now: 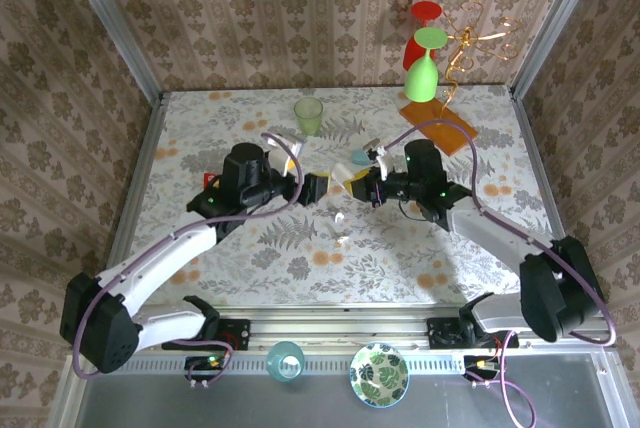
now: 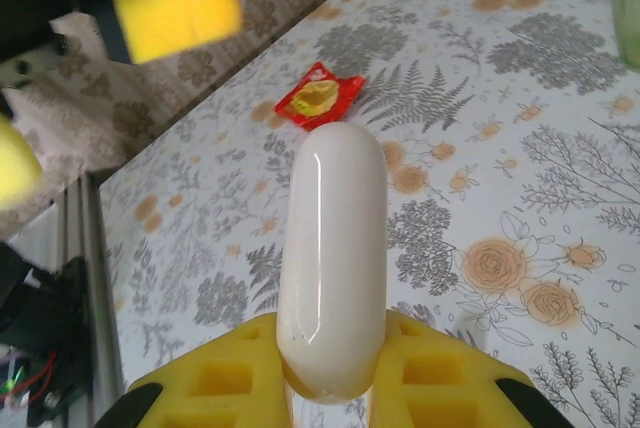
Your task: Insert wireless bluetooth earbuds into charging case
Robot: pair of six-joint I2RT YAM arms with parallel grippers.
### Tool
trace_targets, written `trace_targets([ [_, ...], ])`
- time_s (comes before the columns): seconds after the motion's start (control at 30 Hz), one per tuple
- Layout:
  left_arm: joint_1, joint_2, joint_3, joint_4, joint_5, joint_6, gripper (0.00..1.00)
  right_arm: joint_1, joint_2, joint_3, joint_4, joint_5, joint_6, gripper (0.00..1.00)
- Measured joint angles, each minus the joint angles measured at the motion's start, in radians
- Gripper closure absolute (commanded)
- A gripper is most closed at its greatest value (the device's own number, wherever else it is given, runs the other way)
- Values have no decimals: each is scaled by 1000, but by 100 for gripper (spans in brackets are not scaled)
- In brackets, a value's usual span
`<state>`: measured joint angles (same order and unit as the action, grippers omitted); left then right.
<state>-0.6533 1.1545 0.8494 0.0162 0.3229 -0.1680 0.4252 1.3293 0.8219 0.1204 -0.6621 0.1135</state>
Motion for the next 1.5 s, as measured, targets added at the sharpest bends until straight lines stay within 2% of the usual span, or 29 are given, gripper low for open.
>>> trace_targets([
  [0.1, 0, -4, -18, 12, 102, 82, 3, 0, -35, 60, -120, -52, -71, 85],
  [0.23, 0, 0, -18, 30, 254, 135, 11, 4, -60, 131, -270, -120, -159, 86],
  [0.47, -2, 28, -20, 44, 479, 186, 35, 47, -76, 207, -449, -200, -278, 86],
  [0.6, -4, 28, -42, 111, 559, 185, 53, 58, -79, 207, -477, -231, -301, 89],
  [0.67, -7, 28, -58, 152, 588, 179, 56, 58, -79, 207, -480, -243, -303, 89],
  [0.97, -7, 5, -96, 235, 641, 172, 62, 60, -114, 204, -458, -280, -300, 89],
  [1.1, -7, -1, -97, 250, 656, 168, 72, 60, -132, 204, -437, -290, -297, 89],
  [1.17, -7, -1, -97, 250, 663, 166, 73, 59, -132, 204, -437, -297, -298, 89],
  [1.37, -7, -4, -97, 260, 668, 162, 60, 59, -131, 204, -437, -307, -301, 89],
  [1.5, -7, -7, -97, 270, 665, 161, 60, 59, -126, 204, -438, -306, -301, 89],
])
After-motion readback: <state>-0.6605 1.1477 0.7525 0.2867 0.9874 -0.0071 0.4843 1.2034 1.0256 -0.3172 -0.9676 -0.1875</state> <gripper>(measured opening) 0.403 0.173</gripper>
